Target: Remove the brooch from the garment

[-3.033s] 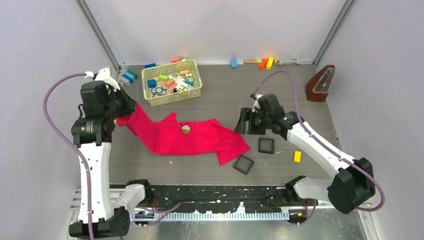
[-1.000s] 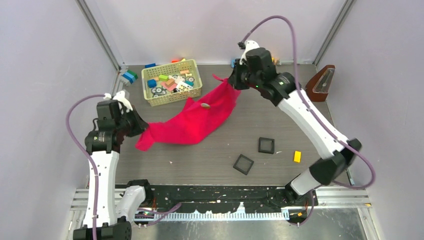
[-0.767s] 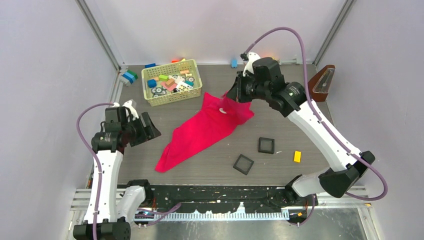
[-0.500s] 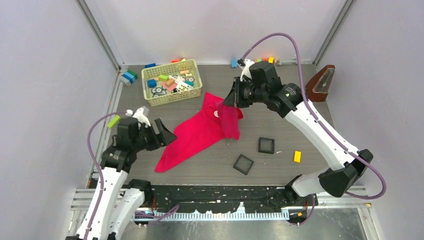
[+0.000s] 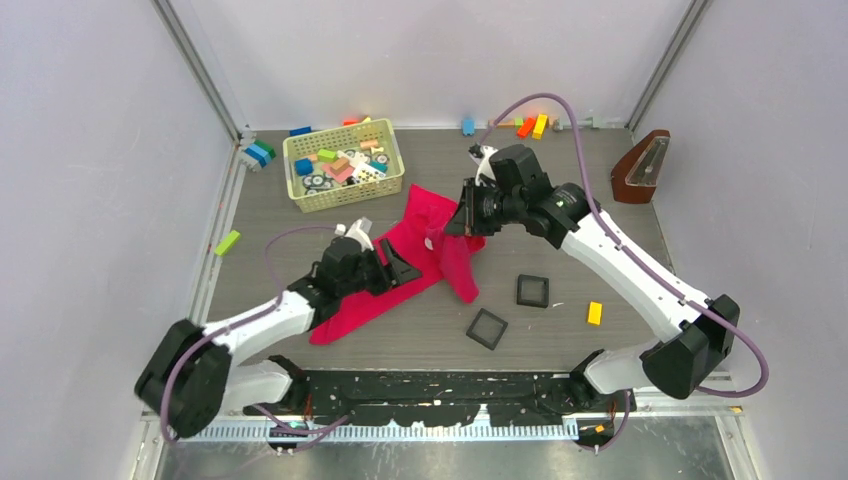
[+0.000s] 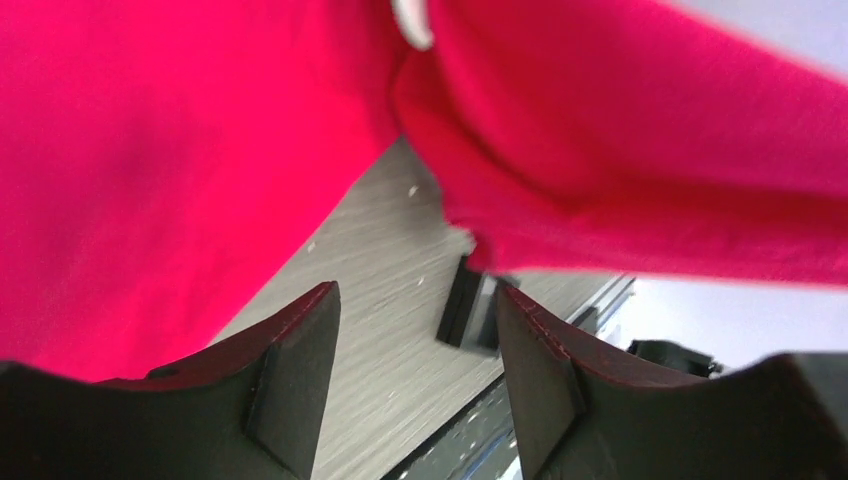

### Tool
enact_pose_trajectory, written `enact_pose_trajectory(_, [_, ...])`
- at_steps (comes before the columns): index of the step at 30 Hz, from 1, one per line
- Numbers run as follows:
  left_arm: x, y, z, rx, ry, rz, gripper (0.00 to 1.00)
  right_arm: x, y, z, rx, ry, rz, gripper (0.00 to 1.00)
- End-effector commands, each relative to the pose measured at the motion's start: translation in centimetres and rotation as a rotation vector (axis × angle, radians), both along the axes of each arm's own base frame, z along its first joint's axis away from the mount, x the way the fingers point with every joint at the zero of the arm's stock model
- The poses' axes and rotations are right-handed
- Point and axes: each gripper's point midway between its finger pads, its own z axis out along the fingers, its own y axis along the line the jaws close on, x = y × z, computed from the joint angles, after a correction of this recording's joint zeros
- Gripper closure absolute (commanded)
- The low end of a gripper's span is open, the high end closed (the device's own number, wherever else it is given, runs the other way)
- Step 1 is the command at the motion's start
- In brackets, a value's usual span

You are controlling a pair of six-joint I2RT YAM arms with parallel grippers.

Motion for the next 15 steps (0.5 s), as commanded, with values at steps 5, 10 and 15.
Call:
enact_pose_trajectory(5, [6.9,-4.9,4.8,-0.252,-0.18,0.084,0.49,-1.6,-1.7,2.4,0.064,-0.103,-0.041,0.99])
enact_pose_trajectory(10, [8.8,-5.4,3.2,-0.23,-0.168,0.123,0.53,-2.3,-2.6,1.9,0.063,-0.111,-0.055,1.0])
enact_pose_trajectory(15, [10.2,-6.2,2.5,-0.271,-0.168,0.135,0.66,-2.9,-2.8,1.5,0.062,-0.095,-0.046,1.0])
